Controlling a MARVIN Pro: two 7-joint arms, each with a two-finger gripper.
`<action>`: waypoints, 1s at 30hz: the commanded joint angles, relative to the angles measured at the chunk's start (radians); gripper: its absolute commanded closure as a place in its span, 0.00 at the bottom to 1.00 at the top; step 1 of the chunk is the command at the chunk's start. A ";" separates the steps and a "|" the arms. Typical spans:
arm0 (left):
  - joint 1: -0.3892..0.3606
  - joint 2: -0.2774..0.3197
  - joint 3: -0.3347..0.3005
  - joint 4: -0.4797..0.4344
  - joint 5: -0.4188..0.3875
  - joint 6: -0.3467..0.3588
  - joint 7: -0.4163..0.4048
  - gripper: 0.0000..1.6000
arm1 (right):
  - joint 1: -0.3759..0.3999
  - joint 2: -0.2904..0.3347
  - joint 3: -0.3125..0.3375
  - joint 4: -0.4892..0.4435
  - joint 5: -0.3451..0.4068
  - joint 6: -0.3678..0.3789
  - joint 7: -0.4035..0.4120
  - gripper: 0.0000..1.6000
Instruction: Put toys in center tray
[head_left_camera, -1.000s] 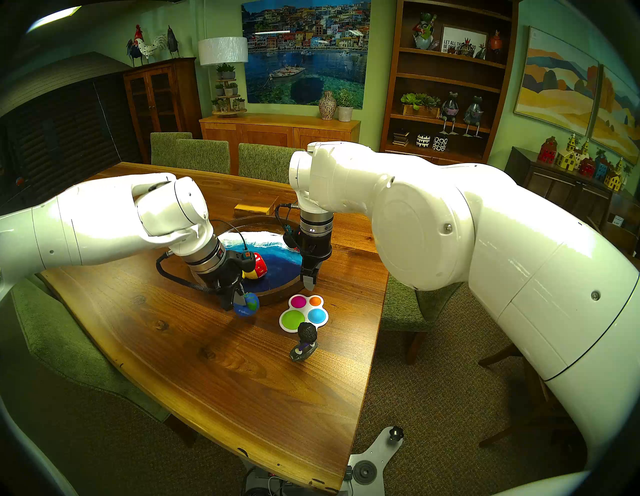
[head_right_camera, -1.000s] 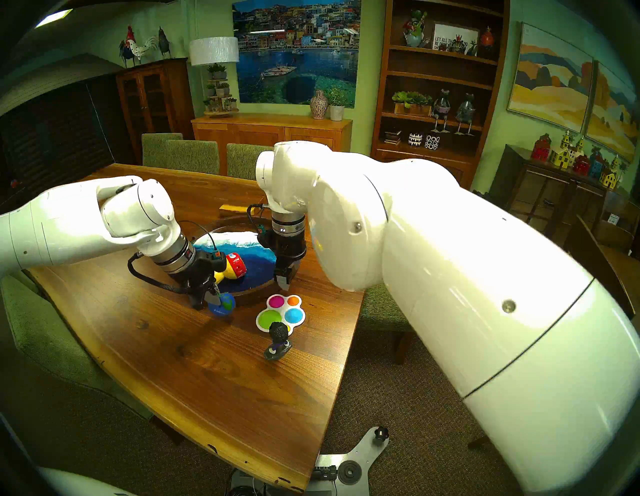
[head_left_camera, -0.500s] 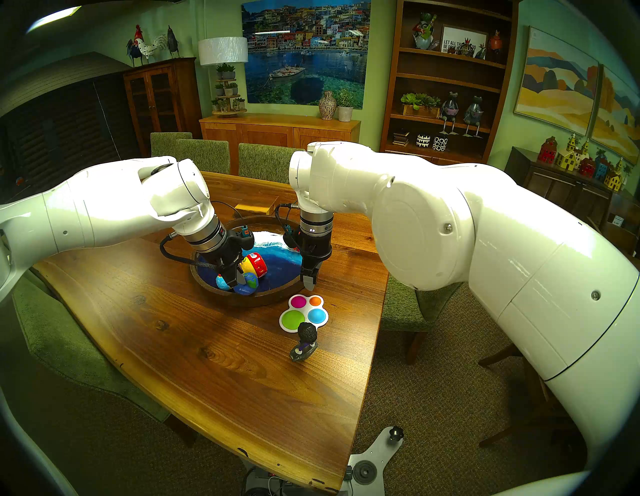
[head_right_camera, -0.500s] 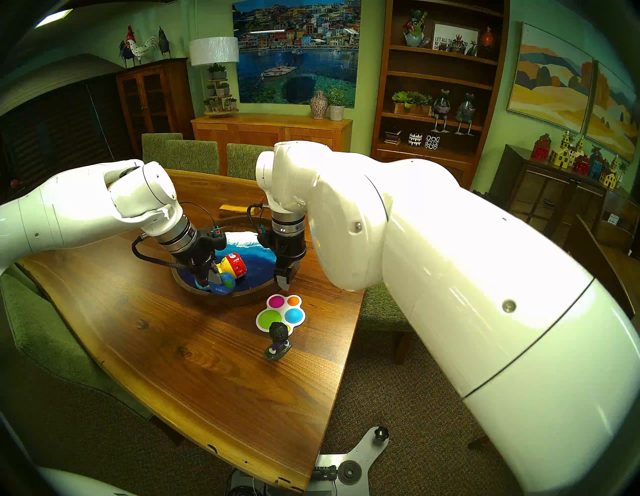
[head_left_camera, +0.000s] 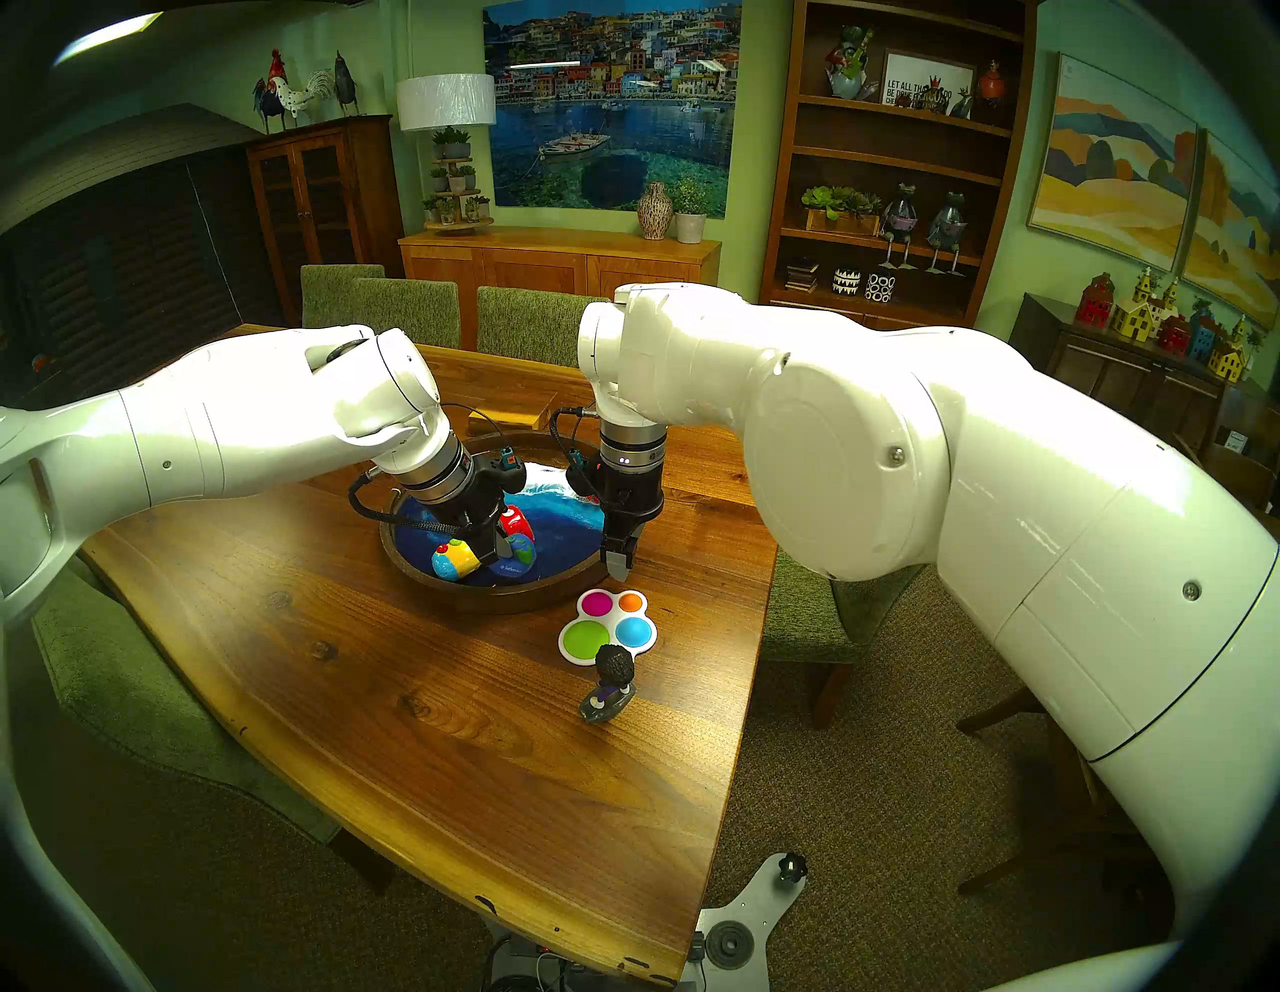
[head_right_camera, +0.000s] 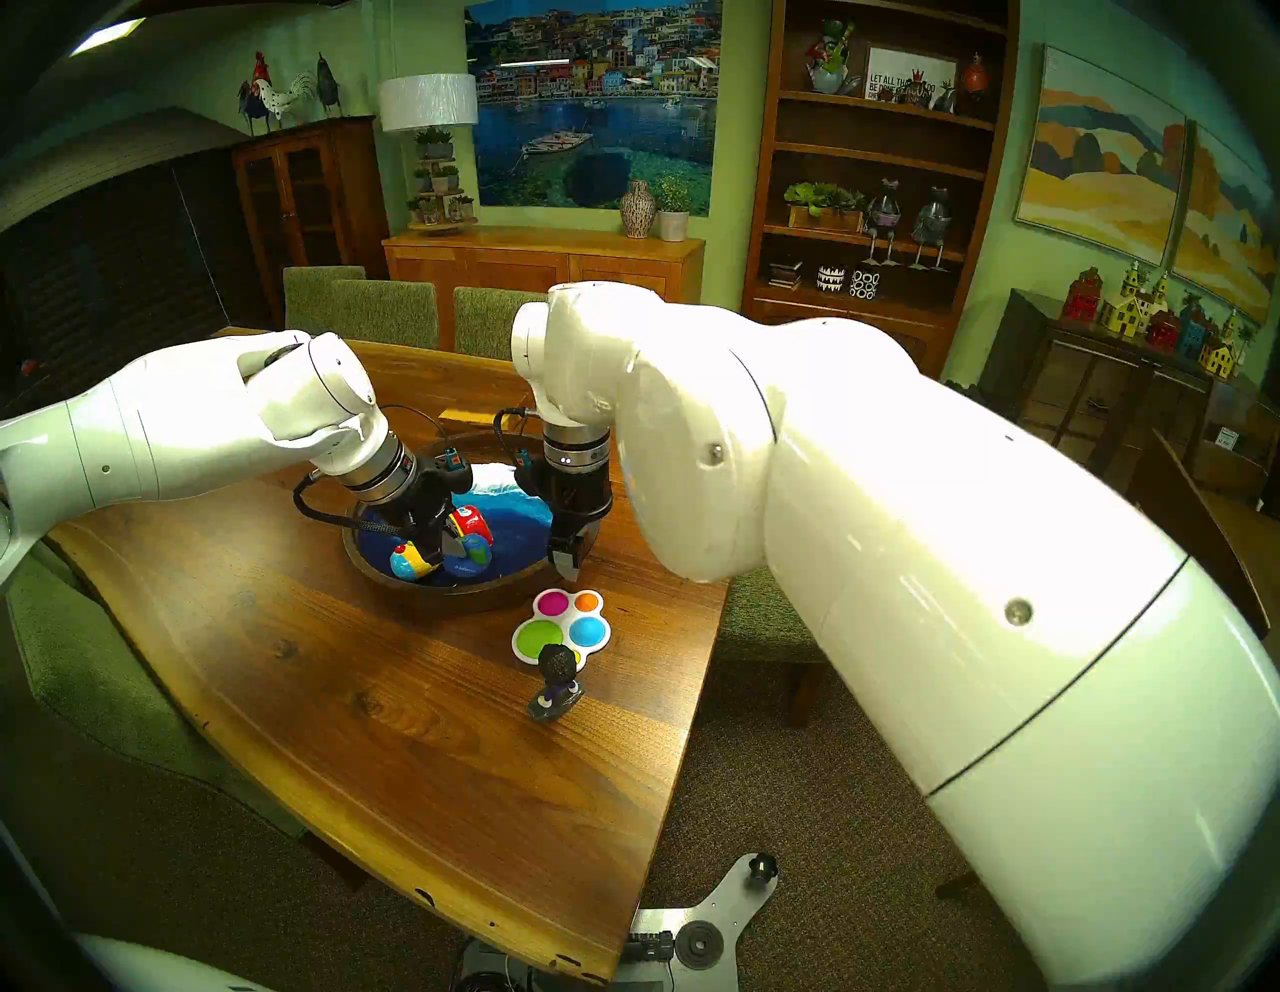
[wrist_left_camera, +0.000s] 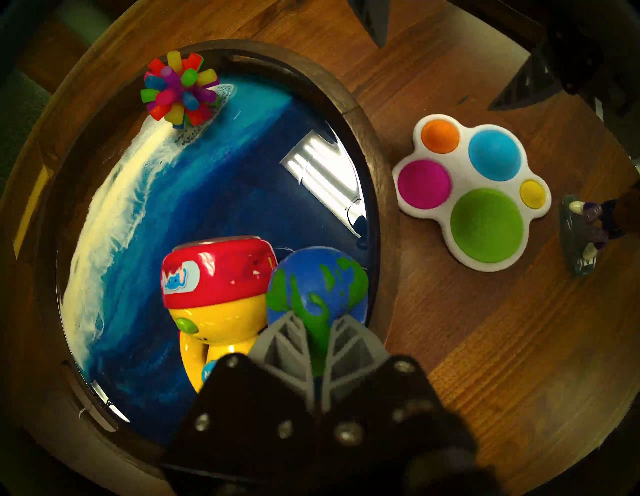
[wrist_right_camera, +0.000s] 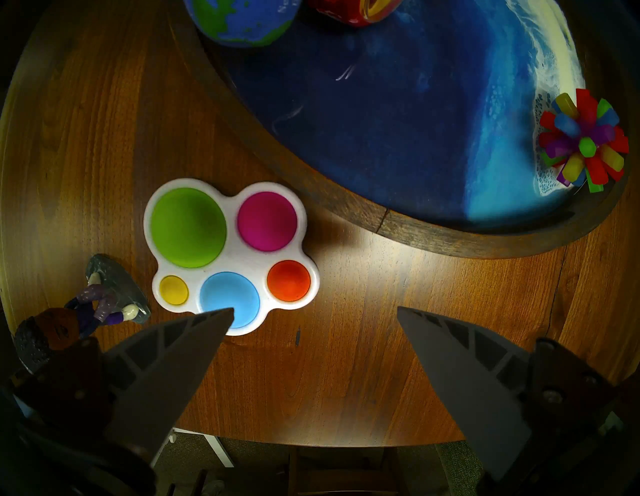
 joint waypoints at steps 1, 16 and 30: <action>-0.017 0.003 -0.026 -0.001 -0.008 -0.026 0.006 0.91 | 0.040 0.002 0.002 0.020 0.001 -0.001 0.005 0.00; -0.049 0.074 -0.040 -0.055 -0.025 -0.035 -0.011 0.00 | 0.039 0.002 0.003 0.020 0.000 0.000 0.003 0.00; -0.145 0.251 -0.002 -0.213 0.031 0.013 -0.134 0.00 | 0.037 0.002 0.004 0.020 -0.001 0.000 0.001 0.00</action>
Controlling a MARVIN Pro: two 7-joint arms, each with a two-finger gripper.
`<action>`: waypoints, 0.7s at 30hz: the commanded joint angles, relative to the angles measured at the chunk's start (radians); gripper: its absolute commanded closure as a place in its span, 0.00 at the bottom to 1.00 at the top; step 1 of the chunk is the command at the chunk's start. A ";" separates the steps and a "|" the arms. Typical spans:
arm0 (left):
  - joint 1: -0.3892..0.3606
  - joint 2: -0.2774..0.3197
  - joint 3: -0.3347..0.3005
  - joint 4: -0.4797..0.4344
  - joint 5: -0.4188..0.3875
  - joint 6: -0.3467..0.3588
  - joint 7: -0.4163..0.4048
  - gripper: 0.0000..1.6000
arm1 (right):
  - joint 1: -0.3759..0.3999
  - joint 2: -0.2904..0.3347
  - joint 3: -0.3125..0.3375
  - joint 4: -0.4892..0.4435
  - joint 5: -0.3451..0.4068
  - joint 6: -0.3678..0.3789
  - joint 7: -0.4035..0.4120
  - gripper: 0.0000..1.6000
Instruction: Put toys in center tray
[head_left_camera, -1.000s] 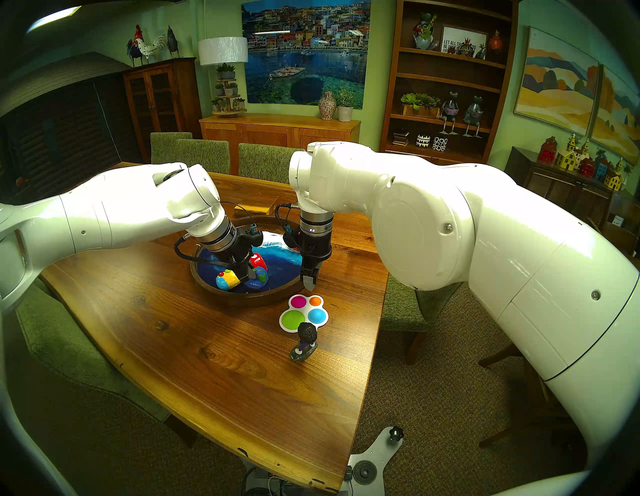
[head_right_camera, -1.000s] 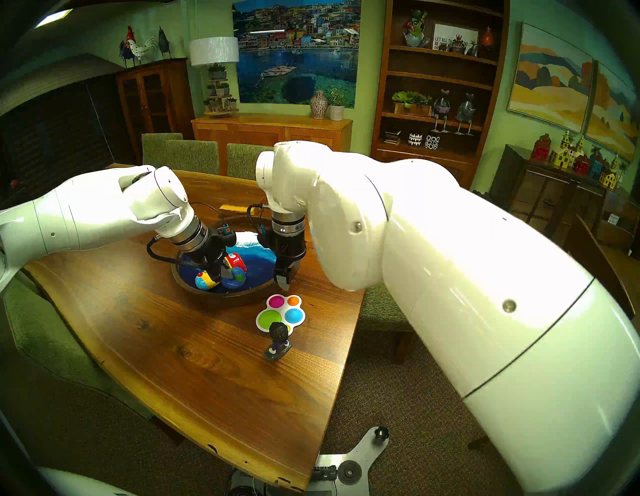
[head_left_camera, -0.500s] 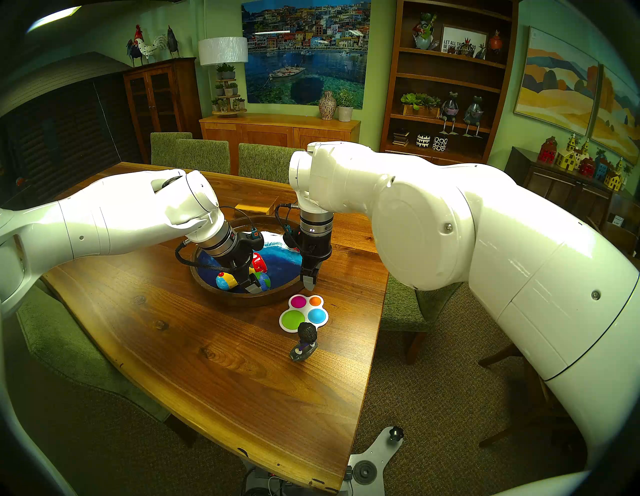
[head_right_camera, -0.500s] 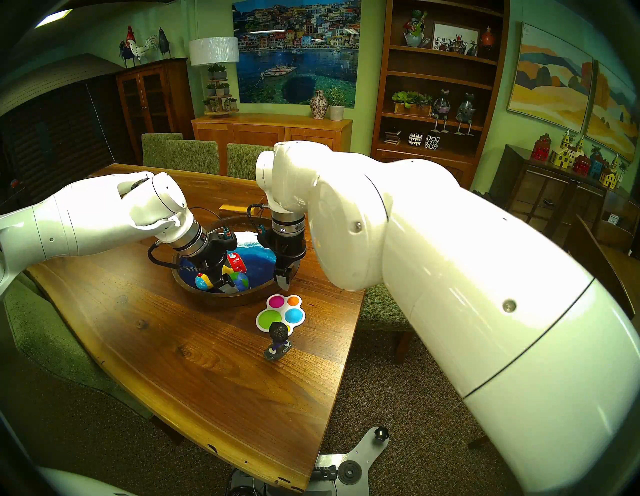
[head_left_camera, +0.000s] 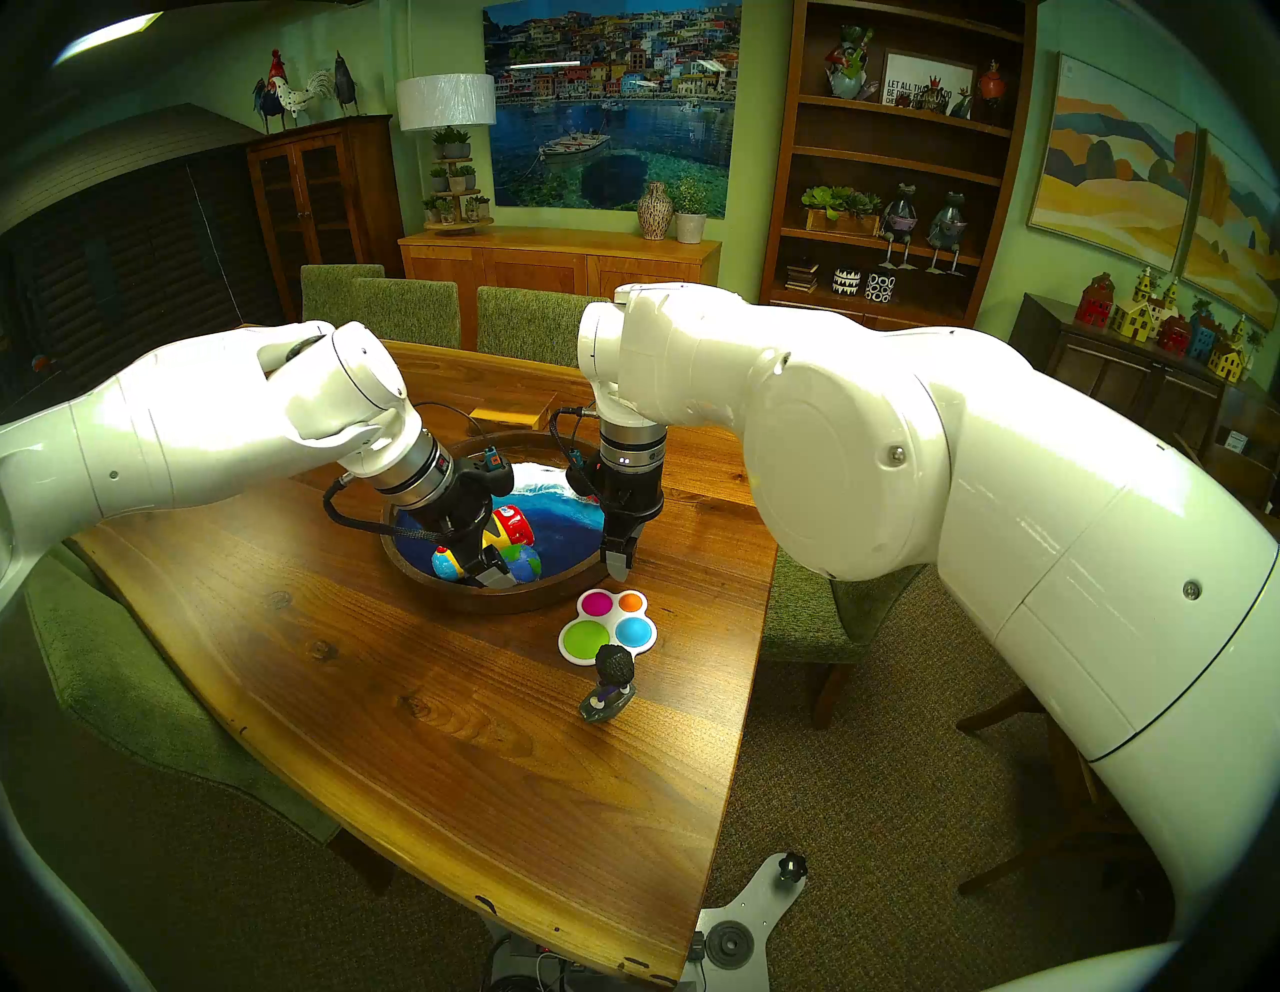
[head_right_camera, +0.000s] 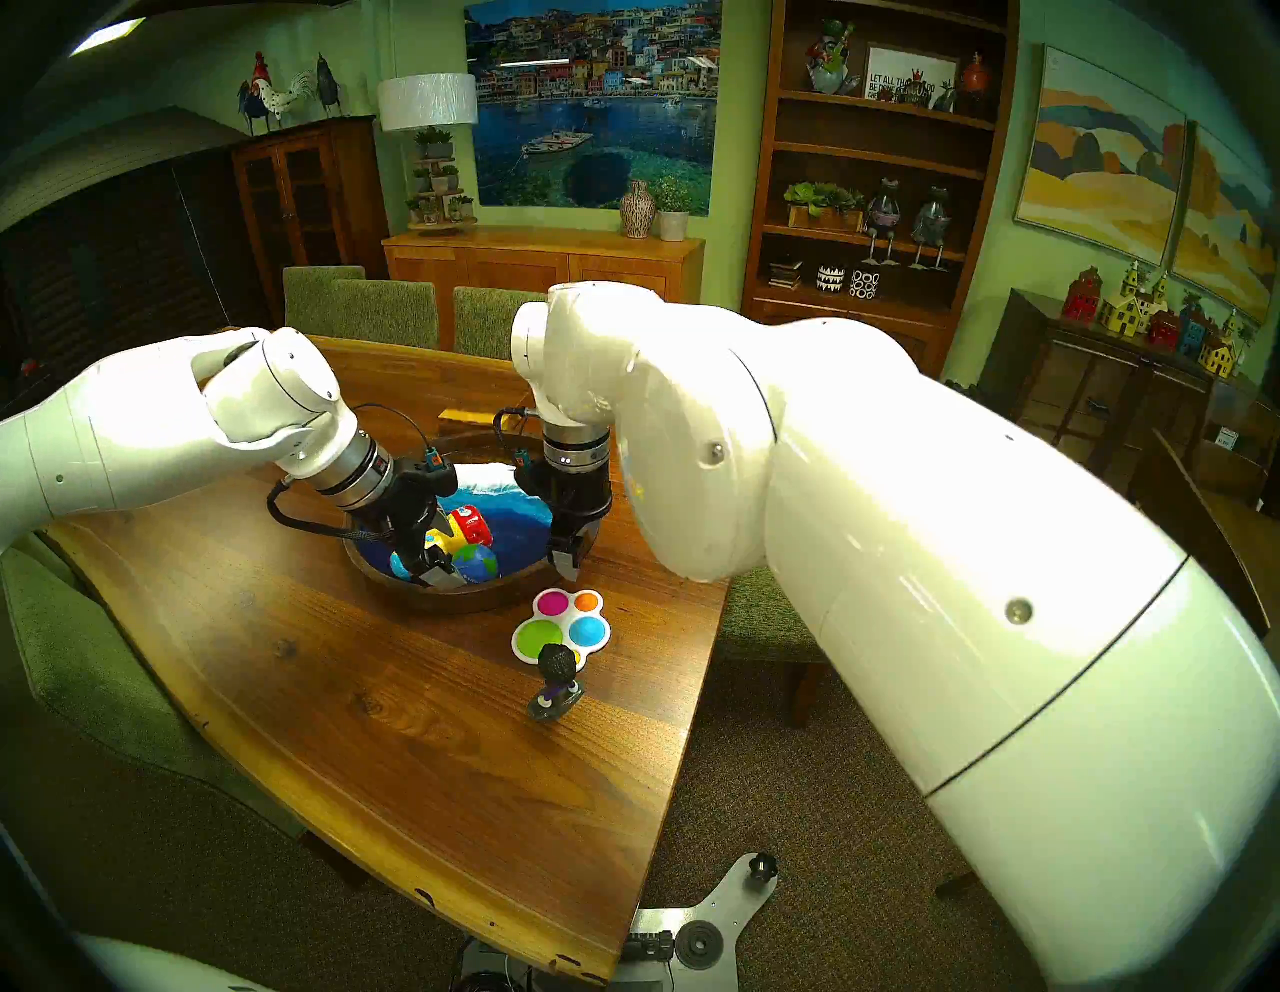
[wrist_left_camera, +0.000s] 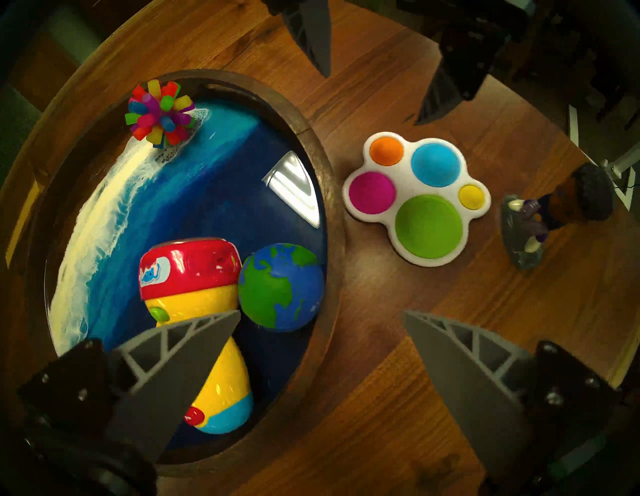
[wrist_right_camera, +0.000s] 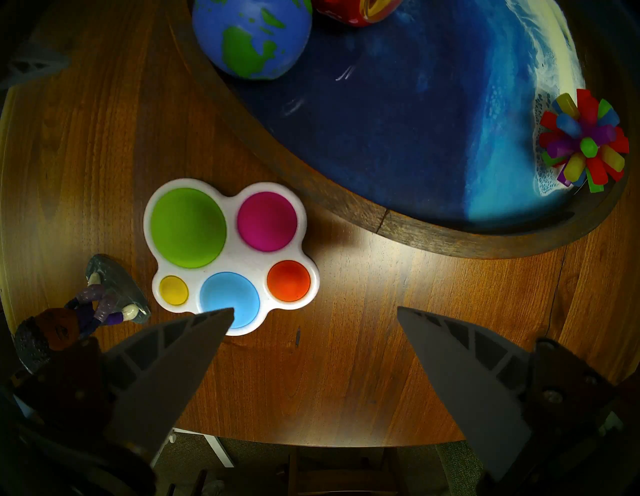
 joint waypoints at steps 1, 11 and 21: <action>-0.100 0.124 0.009 -0.072 0.048 0.029 -0.059 0.00 | 0.038 0.002 0.001 0.020 0.001 0.000 0.002 0.00; -0.149 0.246 0.048 -0.123 0.122 0.034 -0.152 0.00 | 0.037 0.002 0.002 0.020 0.000 0.000 0.002 0.00; -0.182 0.355 0.050 -0.203 0.192 -0.011 -0.227 0.00 | 0.039 0.002 0.003 0.020 -0.001 0.000 0.003 0.00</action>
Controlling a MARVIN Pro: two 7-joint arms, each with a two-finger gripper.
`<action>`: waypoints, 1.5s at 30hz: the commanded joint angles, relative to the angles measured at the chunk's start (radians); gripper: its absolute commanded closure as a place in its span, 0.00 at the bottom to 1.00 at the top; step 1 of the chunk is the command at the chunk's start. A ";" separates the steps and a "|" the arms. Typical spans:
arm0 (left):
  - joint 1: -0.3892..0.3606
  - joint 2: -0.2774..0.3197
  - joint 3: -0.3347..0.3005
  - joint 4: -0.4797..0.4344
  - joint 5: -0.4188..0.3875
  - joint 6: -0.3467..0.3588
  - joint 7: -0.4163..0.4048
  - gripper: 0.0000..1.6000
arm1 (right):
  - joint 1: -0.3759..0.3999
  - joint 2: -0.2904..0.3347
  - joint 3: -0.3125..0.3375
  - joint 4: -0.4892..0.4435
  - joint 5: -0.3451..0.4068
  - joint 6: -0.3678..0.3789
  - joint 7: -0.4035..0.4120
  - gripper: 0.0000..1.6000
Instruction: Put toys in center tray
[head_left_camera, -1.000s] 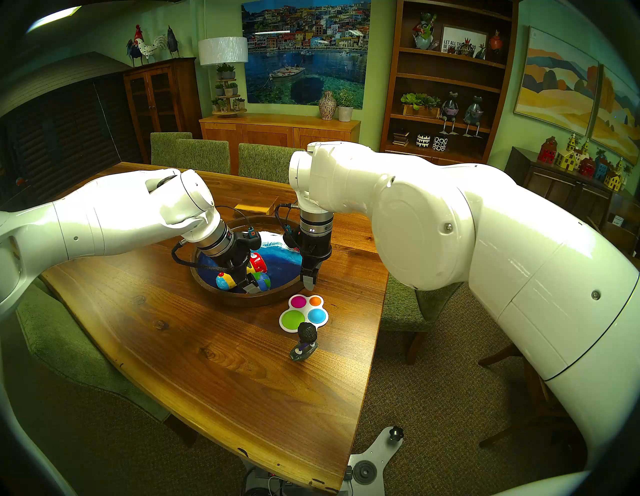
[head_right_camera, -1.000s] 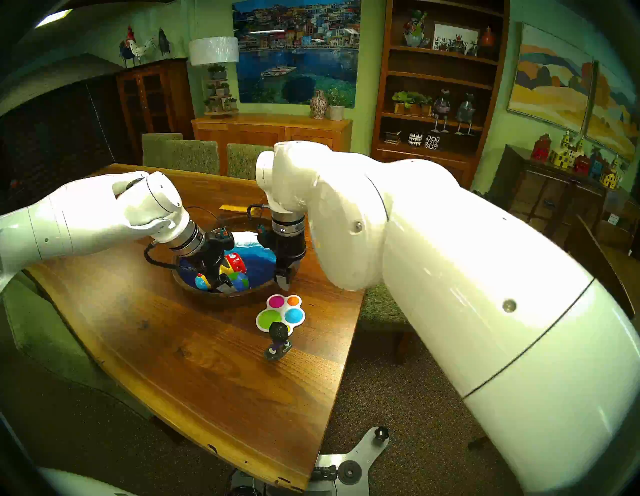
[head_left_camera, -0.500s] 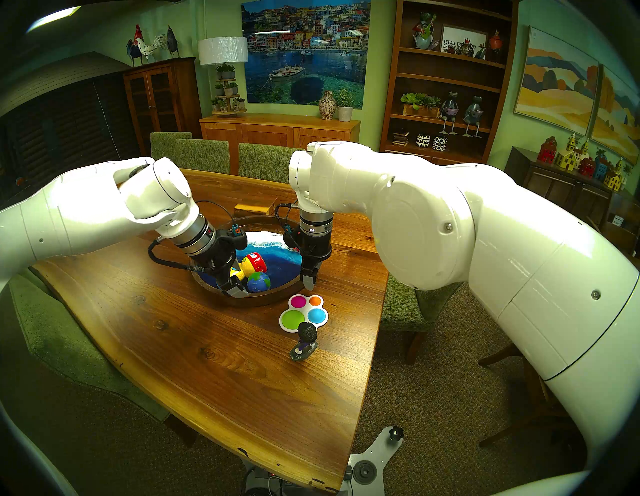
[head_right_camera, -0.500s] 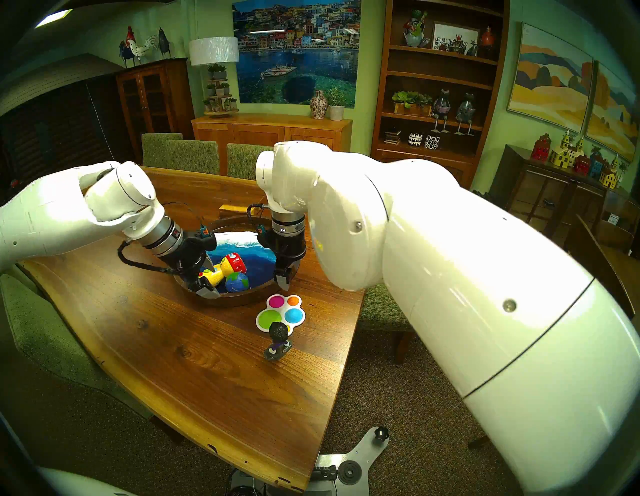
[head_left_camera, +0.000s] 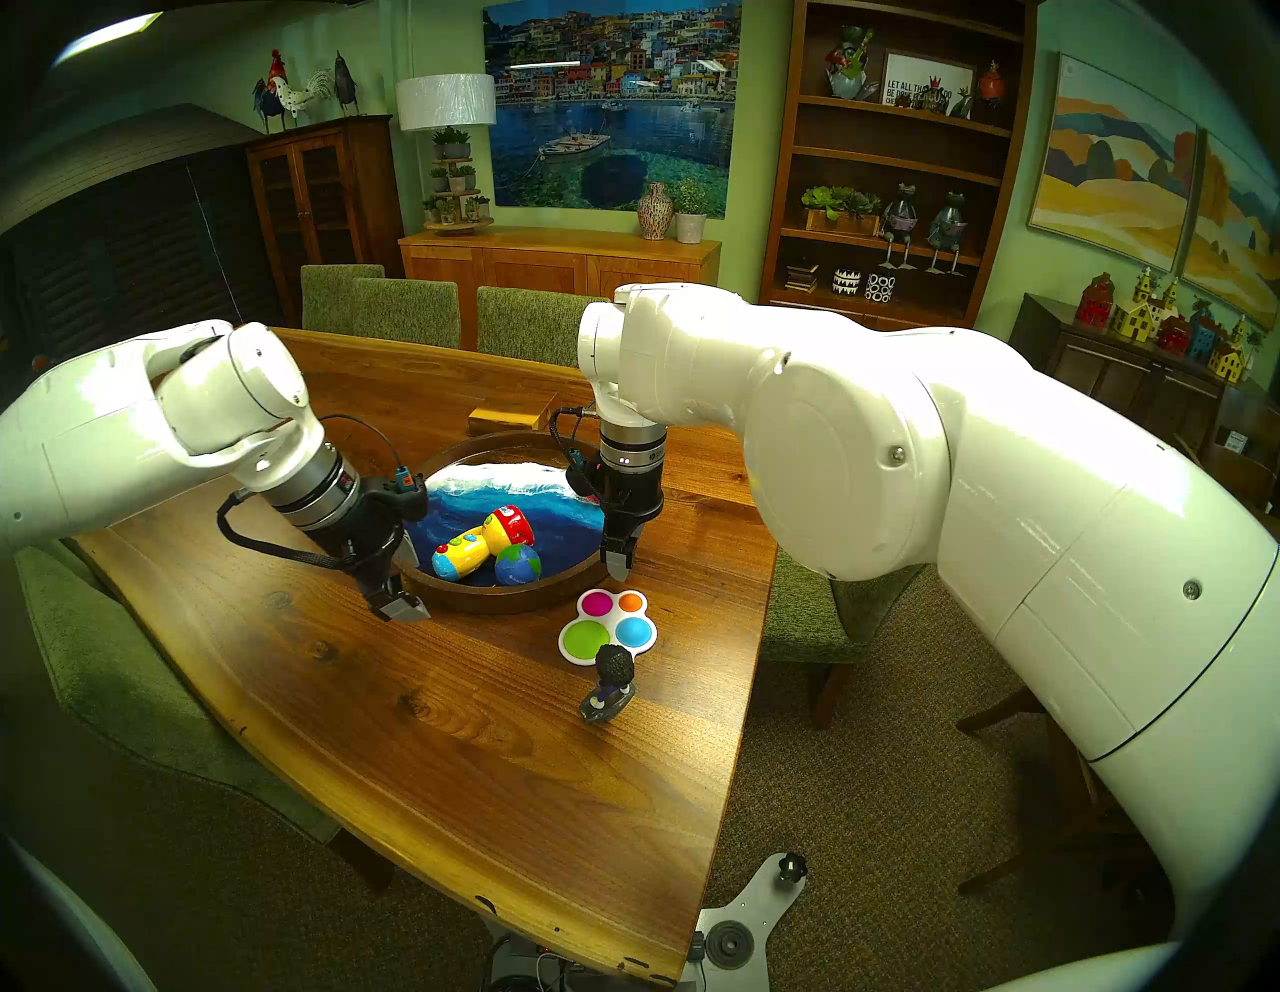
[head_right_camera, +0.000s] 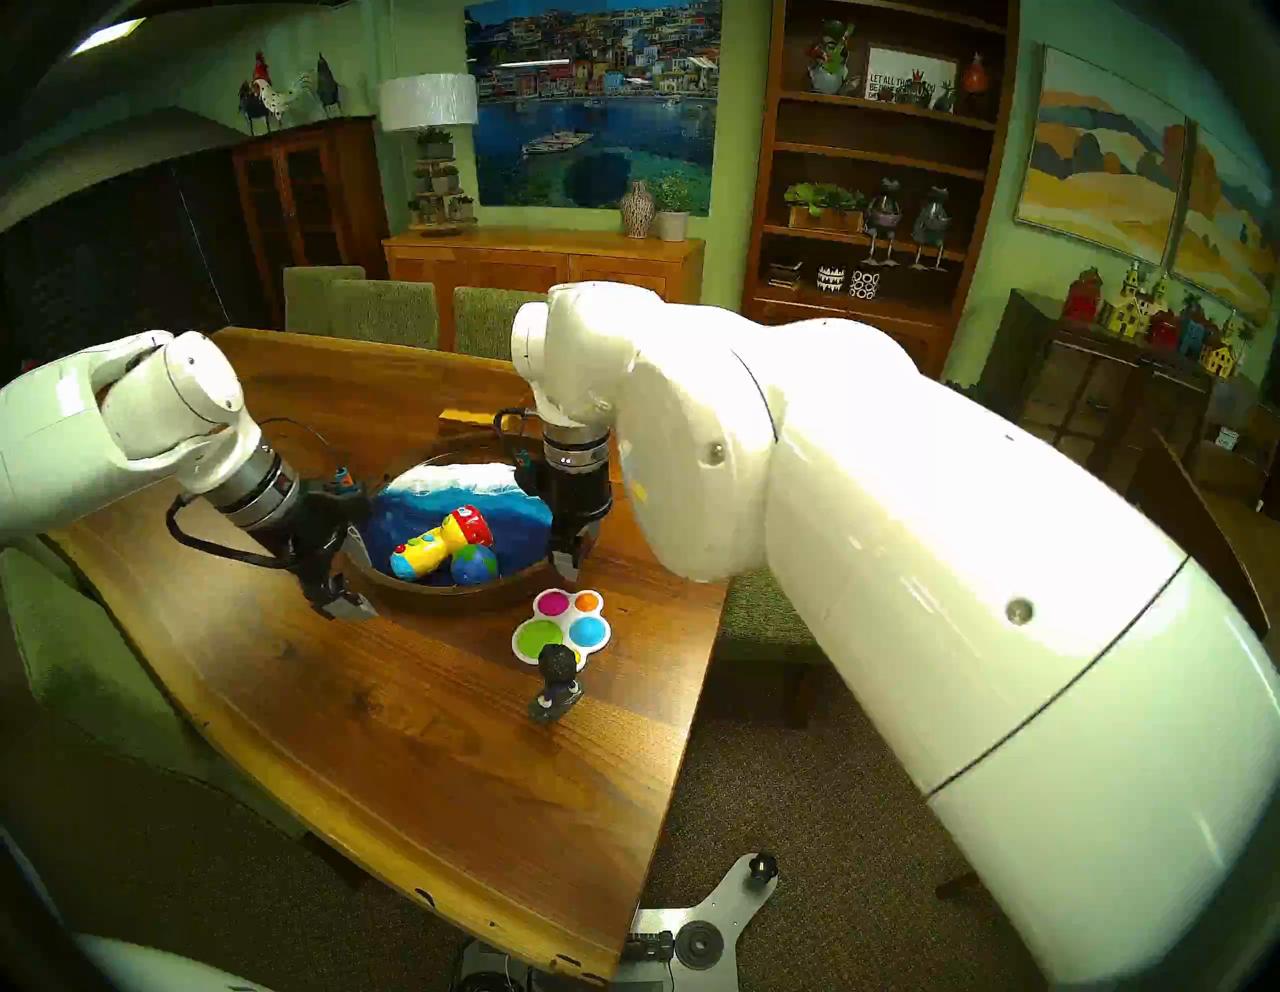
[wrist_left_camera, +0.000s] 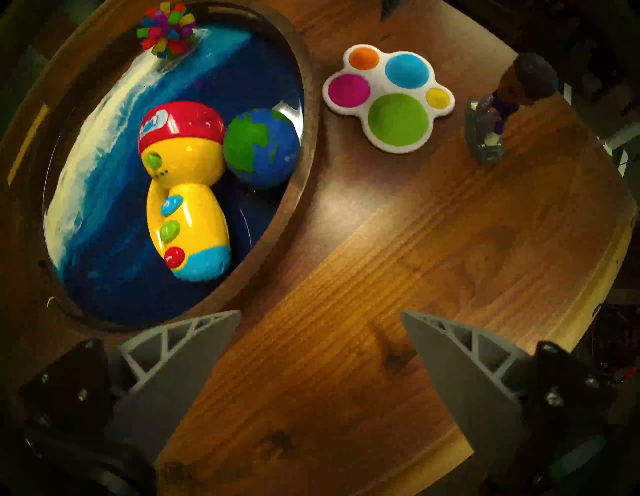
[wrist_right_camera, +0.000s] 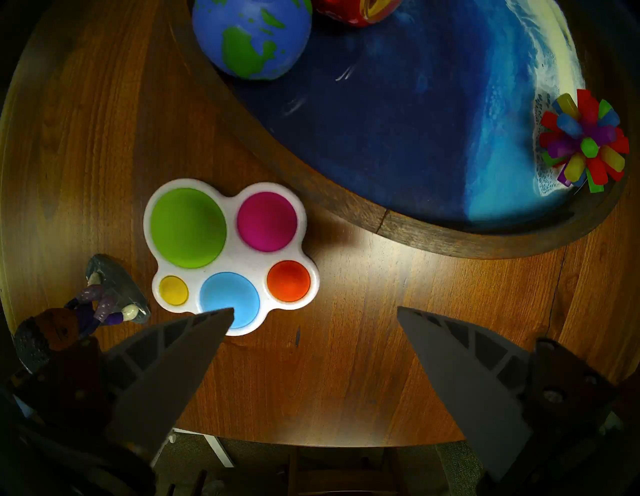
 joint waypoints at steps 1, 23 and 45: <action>-0.071 0.105 -0.023 -0.054 0.041 -0.039 -0.047 0.00 | 0.039 0.002 0.002 0.020 0.001 0.000 0.004 0.00; -0.070 0.151 -0.040 -0.084 0.089 -0.082 -0.091 0.00 | 0.107 0.002 0.008 -0.072 0.004 0.025 0.039 0.00; -0.067 0.152 -0.043 -0.083 0.093 -0.087 -0.097 0.00 | 0.267 0.049 0.137 -0.452 0.124 -0.043 -0.108 0.00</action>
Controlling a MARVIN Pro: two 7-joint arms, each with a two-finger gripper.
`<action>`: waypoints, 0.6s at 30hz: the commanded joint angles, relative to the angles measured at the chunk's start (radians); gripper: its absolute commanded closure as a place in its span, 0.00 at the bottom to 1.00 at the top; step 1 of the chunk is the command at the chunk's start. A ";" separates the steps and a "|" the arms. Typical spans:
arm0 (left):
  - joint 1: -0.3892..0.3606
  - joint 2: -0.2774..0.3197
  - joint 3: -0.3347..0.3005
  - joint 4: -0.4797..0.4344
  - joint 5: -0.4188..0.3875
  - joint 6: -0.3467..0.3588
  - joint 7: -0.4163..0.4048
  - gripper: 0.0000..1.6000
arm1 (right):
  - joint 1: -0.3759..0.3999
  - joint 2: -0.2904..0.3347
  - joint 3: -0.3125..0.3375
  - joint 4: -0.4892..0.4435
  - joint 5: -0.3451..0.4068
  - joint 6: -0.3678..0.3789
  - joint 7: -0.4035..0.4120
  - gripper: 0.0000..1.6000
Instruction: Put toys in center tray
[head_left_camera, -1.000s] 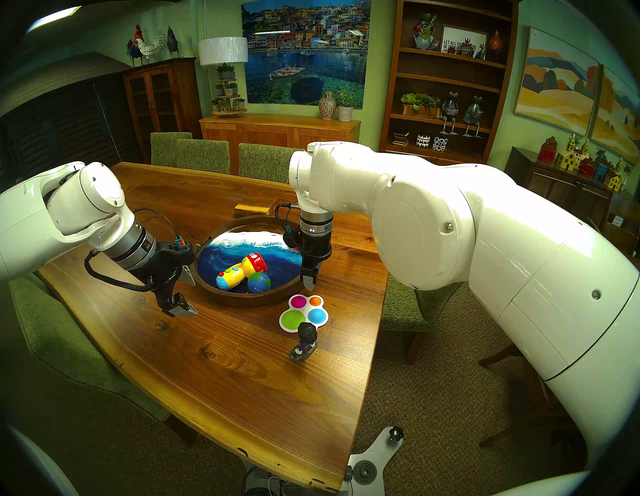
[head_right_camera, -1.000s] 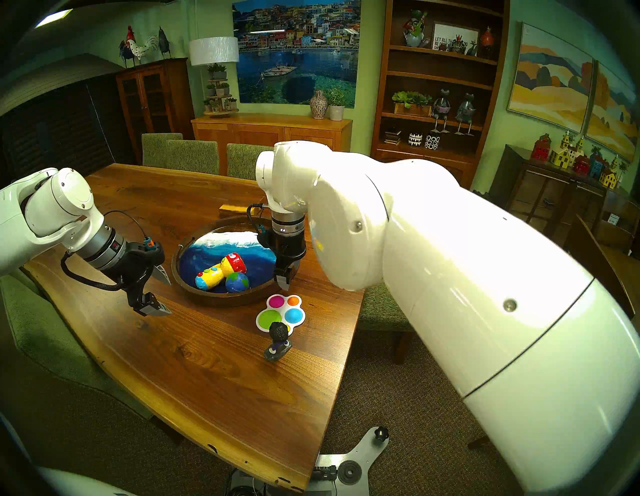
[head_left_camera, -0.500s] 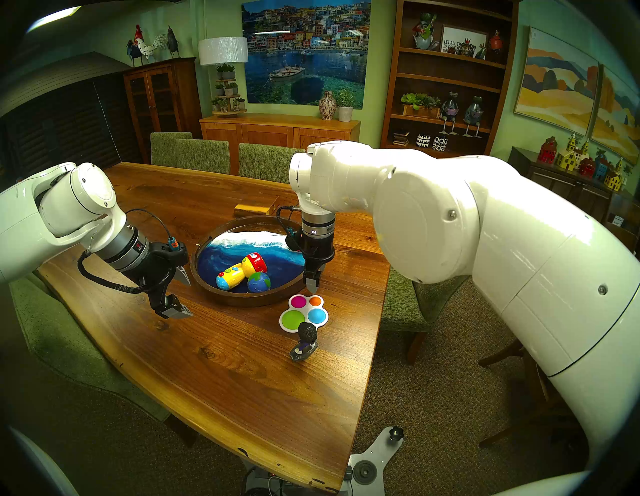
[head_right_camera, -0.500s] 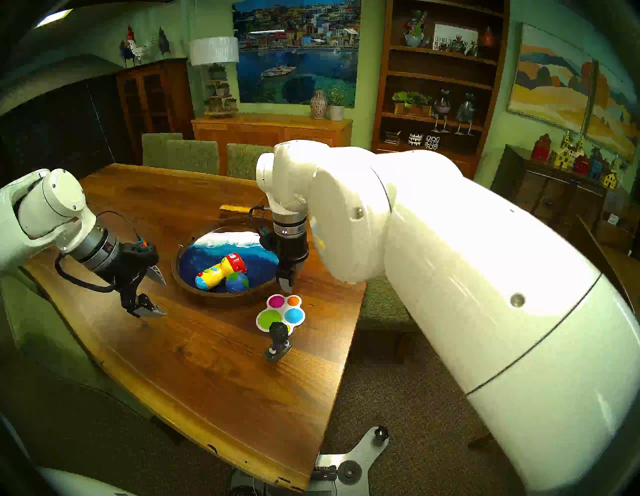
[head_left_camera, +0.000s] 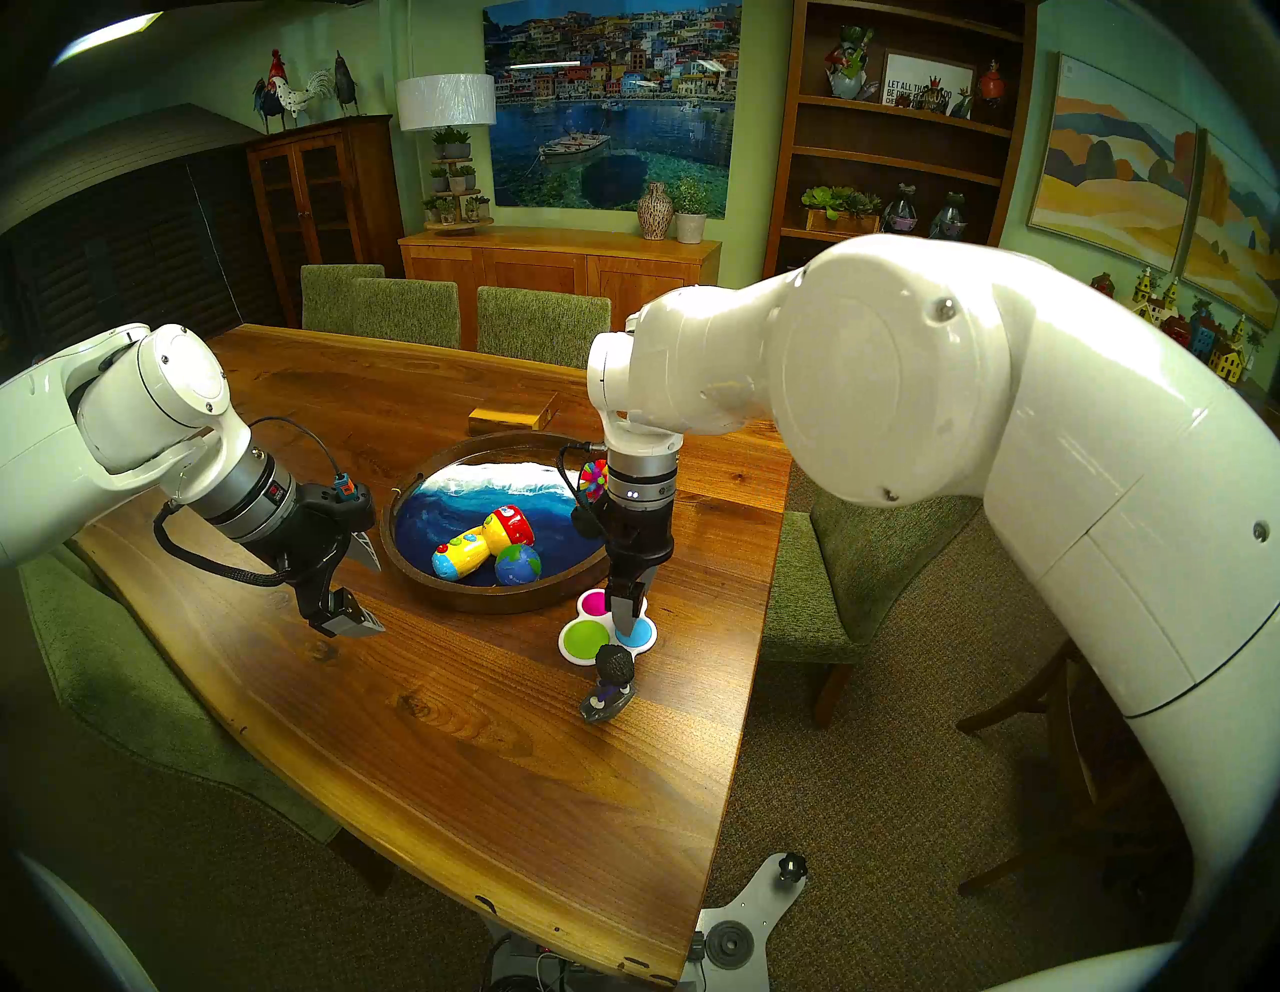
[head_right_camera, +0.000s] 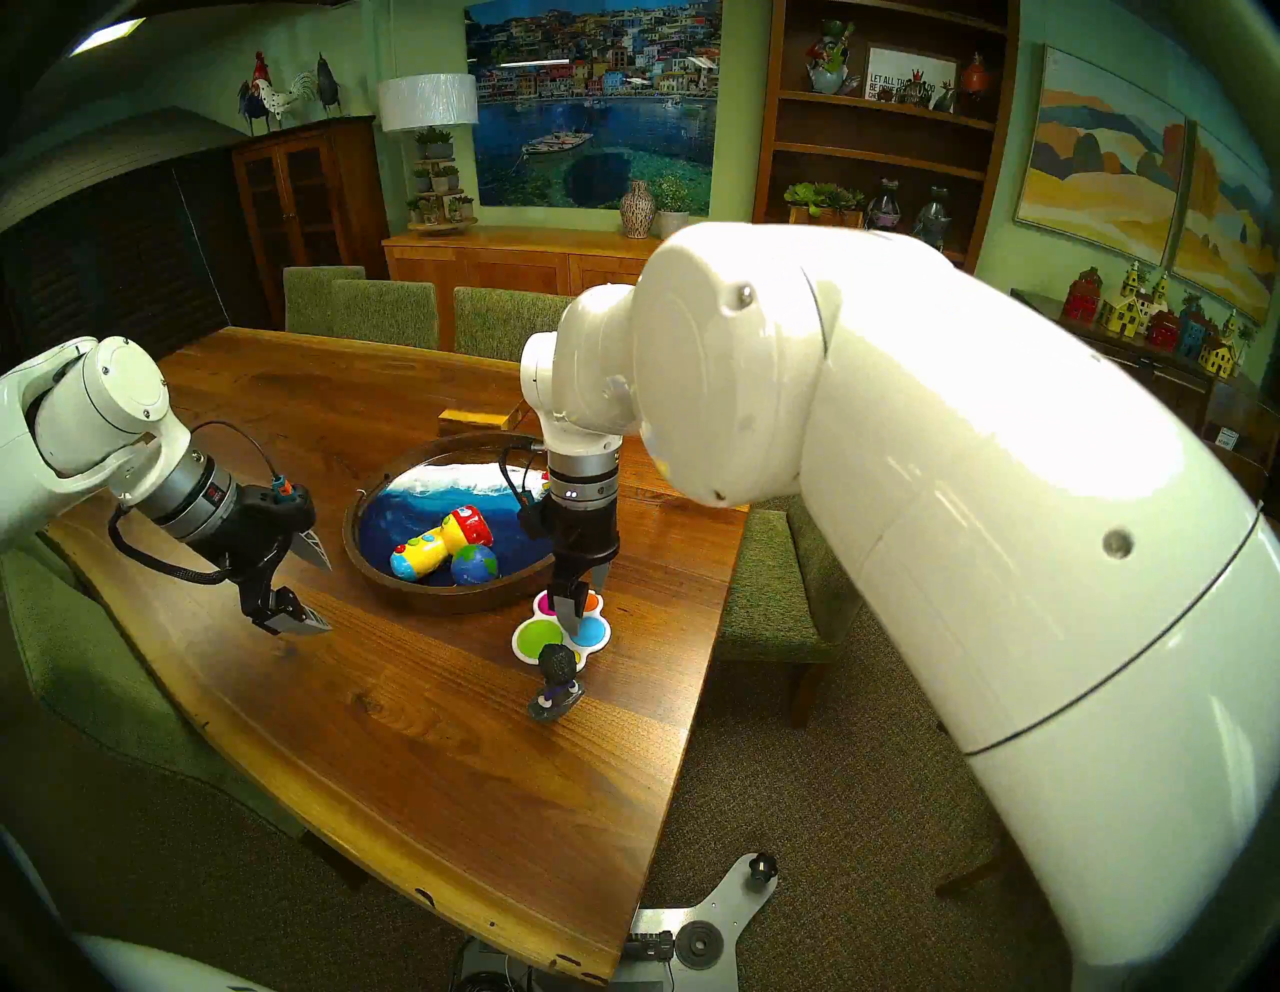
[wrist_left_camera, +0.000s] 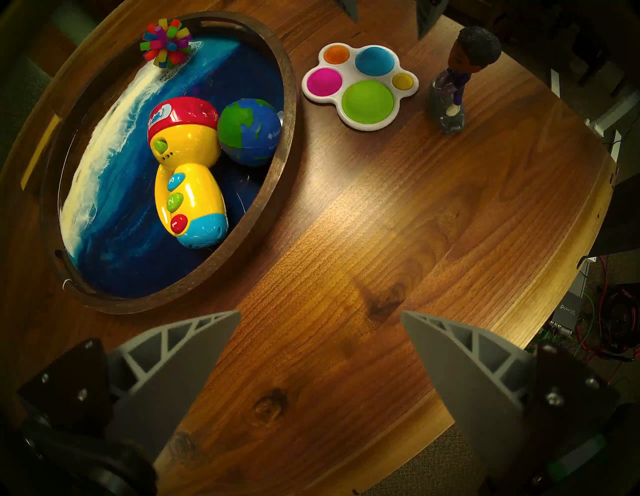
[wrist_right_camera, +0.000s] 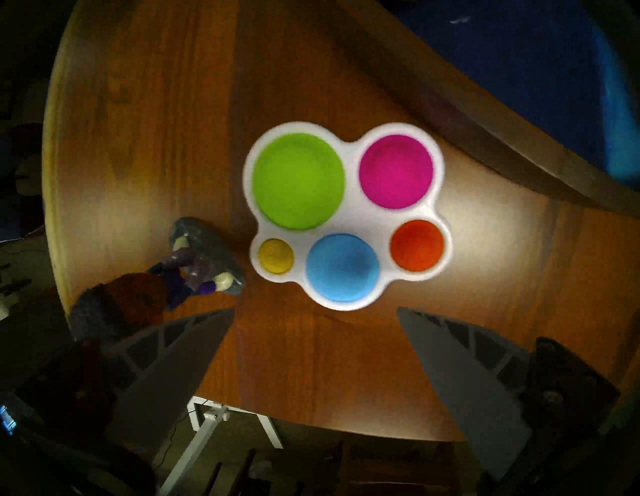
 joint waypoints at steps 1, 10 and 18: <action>-0.029 -0.004 -0.028 0.004 -0.004 0.003 0.005 0.00 | 0.110 0.025 0.039 -0.084 0.044 -0.031 -0.088 0.00; -0.029 -0.004 -0.029 0.005 -0.005 0.004 0.006 0.00 | 0.146 0.035 0.068 -0.200 0.091 -0.065 -0.241 0.00; -0.029 -0.004 -0.029 0.004 -0.007 0.005 0.007 0.00 | 0.165 0.043 0.102 -0.308 0.136 -0.127 -0.396 0.00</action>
